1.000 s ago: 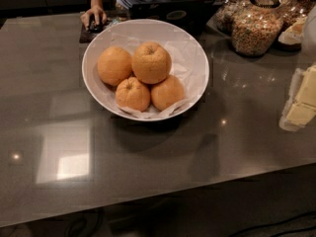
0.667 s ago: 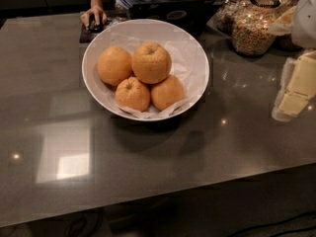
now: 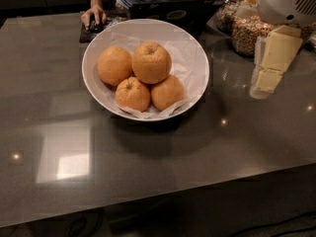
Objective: Pick orange from white bowl
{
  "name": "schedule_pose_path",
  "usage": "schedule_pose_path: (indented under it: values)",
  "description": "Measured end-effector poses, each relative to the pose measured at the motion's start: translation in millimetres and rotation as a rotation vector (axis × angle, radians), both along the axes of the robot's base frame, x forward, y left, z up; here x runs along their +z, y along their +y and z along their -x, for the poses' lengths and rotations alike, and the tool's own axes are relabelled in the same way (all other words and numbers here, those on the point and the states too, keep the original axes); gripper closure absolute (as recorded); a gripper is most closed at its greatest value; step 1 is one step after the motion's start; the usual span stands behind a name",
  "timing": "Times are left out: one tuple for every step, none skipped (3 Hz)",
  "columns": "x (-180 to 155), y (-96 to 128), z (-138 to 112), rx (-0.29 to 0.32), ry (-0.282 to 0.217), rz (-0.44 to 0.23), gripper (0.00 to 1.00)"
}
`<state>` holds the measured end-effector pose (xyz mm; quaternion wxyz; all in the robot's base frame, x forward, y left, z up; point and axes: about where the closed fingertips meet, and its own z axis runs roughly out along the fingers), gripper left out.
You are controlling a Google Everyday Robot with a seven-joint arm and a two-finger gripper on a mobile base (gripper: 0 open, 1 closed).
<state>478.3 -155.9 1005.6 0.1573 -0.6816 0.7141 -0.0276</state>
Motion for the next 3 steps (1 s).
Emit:
schedule_pose_path:
  values:
    - [4,3,-4,-0.001,-0.024,-0.009,0.00]
    - [15,23,-17,0.021,-0.059,-0.031,0.00]
    - [30,61,-40,0.061,-0.086,-0.049,0.00]
